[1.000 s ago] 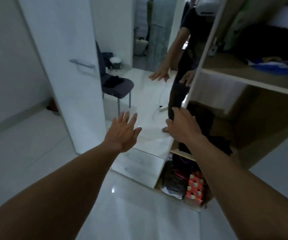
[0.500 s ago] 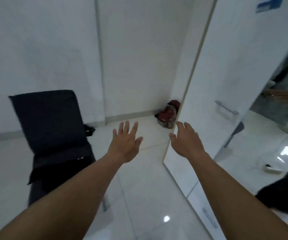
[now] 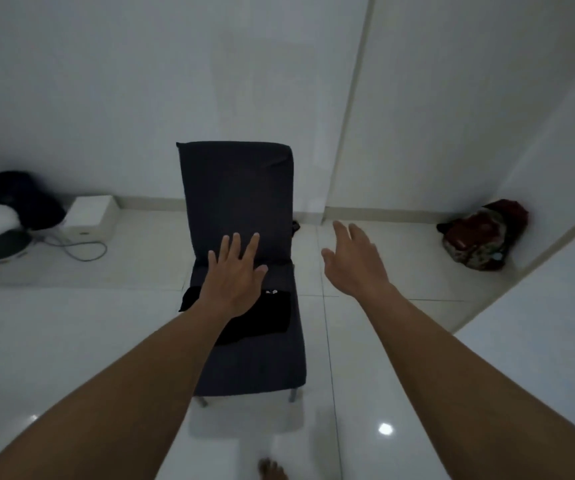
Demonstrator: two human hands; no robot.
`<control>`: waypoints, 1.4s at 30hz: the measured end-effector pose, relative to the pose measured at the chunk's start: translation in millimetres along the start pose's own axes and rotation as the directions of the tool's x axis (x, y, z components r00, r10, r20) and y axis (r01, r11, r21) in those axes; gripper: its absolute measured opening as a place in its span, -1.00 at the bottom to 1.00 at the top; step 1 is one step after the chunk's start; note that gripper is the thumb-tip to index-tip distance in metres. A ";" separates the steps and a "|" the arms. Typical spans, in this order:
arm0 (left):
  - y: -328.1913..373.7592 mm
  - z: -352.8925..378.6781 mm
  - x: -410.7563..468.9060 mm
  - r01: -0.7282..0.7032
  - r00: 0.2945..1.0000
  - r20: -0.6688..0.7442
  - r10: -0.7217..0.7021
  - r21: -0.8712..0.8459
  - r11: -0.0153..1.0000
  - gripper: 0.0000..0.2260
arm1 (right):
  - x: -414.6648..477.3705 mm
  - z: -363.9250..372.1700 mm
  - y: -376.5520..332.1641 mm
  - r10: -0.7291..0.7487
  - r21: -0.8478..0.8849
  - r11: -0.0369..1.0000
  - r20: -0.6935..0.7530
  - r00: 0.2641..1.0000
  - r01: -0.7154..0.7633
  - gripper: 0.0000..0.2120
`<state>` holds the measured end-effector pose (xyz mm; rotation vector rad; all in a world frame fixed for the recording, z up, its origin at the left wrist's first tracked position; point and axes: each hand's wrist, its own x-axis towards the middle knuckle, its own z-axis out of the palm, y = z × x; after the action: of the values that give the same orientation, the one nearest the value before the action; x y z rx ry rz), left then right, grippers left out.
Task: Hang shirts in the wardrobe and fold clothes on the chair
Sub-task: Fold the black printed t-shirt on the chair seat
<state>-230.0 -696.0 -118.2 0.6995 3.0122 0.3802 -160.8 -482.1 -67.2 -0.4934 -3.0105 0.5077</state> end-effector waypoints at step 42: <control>-233.1 255.6 133.7 0.368 0.910 0.313 -0.273 -0.302 0.880 -0.79 | 180.7 377.8 -44.6 -0.221 0.115 0.974 0.313 0.924 0.194 -0.90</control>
<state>-430.2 -781.3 -418.6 0.1905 2.6332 0.7251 -383.3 -582.2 -410.4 -0.0862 -3.2776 0.7593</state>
